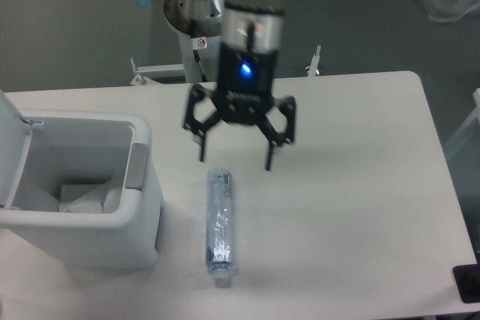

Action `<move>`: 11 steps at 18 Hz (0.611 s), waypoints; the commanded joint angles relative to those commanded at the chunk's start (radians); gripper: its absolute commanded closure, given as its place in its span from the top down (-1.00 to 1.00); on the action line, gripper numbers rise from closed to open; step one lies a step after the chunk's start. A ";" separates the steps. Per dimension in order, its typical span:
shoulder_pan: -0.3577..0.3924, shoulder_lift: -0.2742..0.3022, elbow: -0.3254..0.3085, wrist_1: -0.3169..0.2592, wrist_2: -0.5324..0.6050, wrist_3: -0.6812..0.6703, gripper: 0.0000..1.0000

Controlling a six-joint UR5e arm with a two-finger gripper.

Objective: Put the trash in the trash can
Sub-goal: 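Move the open gripper over the clear plastic bottle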

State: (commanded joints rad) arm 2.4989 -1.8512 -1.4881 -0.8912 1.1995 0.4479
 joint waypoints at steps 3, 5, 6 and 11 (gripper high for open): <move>-0.003 -0.095 0.048 0.002 0.064 -0.002 0.99; -0.008 -0.134 0.060 0.000 0.097 -0.003 0.99; -0.008 -0.149 0.058 0.000 0.098 -0.002 0.99; -0.029 -0.236 0.080 0.002 0.109 0.005 0.99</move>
State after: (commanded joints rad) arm 2.4698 -2.0876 -1.4083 -0.8897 1.3084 0.4525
